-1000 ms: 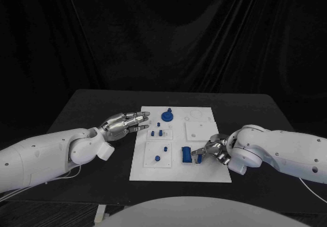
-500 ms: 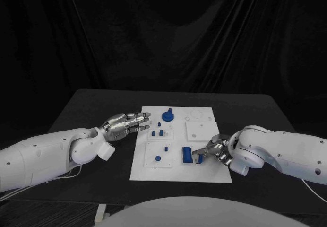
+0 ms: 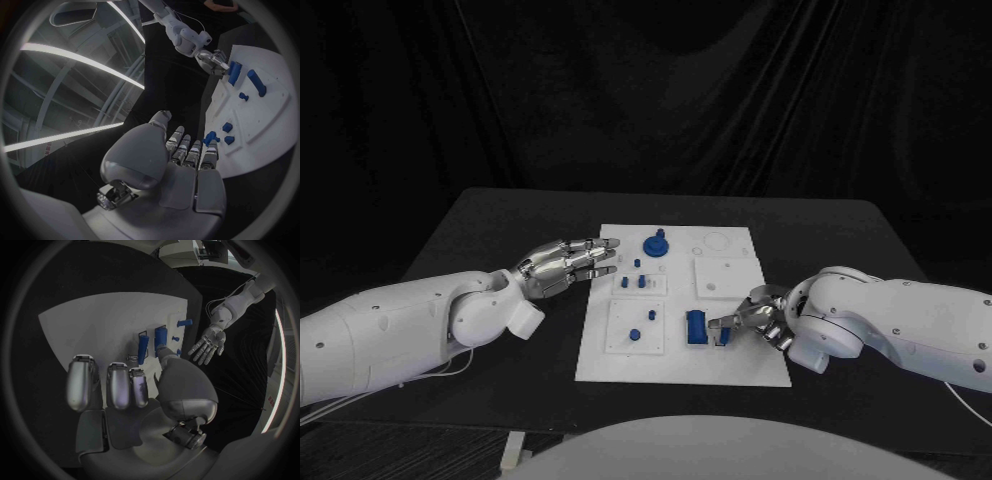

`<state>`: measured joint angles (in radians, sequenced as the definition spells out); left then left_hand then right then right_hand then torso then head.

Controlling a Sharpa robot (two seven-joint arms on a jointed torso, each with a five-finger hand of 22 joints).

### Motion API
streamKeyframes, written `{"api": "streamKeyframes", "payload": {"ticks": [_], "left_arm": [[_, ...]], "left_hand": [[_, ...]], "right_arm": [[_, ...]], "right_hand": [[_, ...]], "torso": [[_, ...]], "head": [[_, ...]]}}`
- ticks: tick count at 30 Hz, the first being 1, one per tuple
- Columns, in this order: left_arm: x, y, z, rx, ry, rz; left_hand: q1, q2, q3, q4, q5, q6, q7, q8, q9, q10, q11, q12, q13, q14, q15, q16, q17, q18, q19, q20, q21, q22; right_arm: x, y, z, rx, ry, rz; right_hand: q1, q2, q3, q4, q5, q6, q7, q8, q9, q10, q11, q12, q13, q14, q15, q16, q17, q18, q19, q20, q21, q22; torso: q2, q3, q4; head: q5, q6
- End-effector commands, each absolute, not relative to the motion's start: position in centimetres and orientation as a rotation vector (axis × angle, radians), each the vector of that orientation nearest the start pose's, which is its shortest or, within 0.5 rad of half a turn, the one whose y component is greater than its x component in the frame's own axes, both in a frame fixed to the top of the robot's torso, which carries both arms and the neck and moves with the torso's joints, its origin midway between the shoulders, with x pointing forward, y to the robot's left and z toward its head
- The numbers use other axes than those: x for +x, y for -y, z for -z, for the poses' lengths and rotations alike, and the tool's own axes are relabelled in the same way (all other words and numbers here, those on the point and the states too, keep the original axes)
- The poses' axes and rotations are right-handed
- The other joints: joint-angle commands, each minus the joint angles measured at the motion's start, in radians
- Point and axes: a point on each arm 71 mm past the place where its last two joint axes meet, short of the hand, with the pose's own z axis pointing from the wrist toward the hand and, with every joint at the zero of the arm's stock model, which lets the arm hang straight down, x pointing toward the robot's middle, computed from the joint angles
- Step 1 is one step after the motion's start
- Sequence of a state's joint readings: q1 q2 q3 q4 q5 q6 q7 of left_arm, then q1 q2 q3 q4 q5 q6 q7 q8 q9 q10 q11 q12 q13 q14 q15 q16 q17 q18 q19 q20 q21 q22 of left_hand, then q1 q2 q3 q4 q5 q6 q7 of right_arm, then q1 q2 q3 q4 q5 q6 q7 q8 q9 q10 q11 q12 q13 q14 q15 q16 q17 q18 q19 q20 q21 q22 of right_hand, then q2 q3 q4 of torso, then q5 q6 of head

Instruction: Assemble the parts on the task board

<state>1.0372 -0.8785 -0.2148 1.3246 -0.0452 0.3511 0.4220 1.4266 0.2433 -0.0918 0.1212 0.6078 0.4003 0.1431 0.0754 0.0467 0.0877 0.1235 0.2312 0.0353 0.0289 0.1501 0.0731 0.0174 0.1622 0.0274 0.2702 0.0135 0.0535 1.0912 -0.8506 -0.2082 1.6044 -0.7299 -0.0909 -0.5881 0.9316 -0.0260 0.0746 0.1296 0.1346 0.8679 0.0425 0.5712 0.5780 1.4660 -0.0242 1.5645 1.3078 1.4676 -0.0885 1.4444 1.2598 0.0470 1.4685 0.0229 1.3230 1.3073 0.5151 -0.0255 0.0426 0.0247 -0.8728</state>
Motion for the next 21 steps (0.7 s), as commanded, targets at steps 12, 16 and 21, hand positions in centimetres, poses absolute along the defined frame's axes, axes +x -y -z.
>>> {"api": "streamKeyframes", "payload": {"ticks": [12, 16, 21], "left_arm": [[42.8, -25.77, 31.71, -1.197, -1.892, 1.845], [42.79, -25.76, 31.73, -1.198, -1.895, 1.845], [42.78, -25.73, 31.76, -1.199, -1.898, 1.845]], "left_hand": [[-0.005, 0.003, 0.007, -0.002, 0.005, 0.005, 0.003, 0.005, 0.001, 0.0, 0.006, 0.003, 0.001, 0.004, 0.004, 0.005, 0.001, 0.019, -0.005, 0.004, 0.001, -0.002], [-0.005, 0.005, 0.009, -0.002, 0.005, 0.008, 0.004, 0.006, 0.001, 0.001, 0.007, 0.004, 0.001, 0.004, 0.004, 0.005, 0.001, 0.019, -0.005, 0.005, 0.001, -0.002], [-0.005, 0.005, 0.009, -0.002, 0.005, 0.008, 0.004, 0.006, 0.002, 0.001, 0.007, 0.004, 0.001, 0.004, 0.004, 0.005, 0.001, 0.019, -0.005, 0.005, 0.001, -0.002]], "right_arm": [[39.08, 20.41, 32.32, 0.637, -2.583, -0.449], [39.07, 20.35, 32.32, 0.634, -2.585, -0.45], [39.1, 20.35, 32.32, 0.635, -2.584, -0.45]], "right_hand": [[0.016, 0.012, -0.011, 0.006, 0.0, -0.019, -0.004, 0.036, 0.023, 0.105, -0.012, 0.006, 0.263, 0.052, -0.01, 0.008, 0.007, 0.011, 0.02, -0.01, -0.003, 0.186], [0.018, 0.016, -0.014, 0.01, 0.0, -0.019, -0.006, 0.052, 0.034, 0.105, -0.017, 0.006, 0.263, 0.052, -0.013, 0.01, 0.01, 0.011, 0.02, -0.012, -0.002, 0.186], [0.018, 0.02, -0.018, 0.015, 0.001, -0.027, -0.007, 0.063, 0.044, 0.105, -0.021, 0.006, 0.263, 0.052, -0.016, 0.01, 0.011, 0.011, 0.02, -0.014, -0.003, 0.186]], "torso": [[0.0, -0.0003, 0.0005], [0.0, -0.0002, 0.0005], [0.0, -0.0001, 0.0008]], "head": [[0.001, 0.0], [0.001, 0.0], [0.002, 0.0]]}}
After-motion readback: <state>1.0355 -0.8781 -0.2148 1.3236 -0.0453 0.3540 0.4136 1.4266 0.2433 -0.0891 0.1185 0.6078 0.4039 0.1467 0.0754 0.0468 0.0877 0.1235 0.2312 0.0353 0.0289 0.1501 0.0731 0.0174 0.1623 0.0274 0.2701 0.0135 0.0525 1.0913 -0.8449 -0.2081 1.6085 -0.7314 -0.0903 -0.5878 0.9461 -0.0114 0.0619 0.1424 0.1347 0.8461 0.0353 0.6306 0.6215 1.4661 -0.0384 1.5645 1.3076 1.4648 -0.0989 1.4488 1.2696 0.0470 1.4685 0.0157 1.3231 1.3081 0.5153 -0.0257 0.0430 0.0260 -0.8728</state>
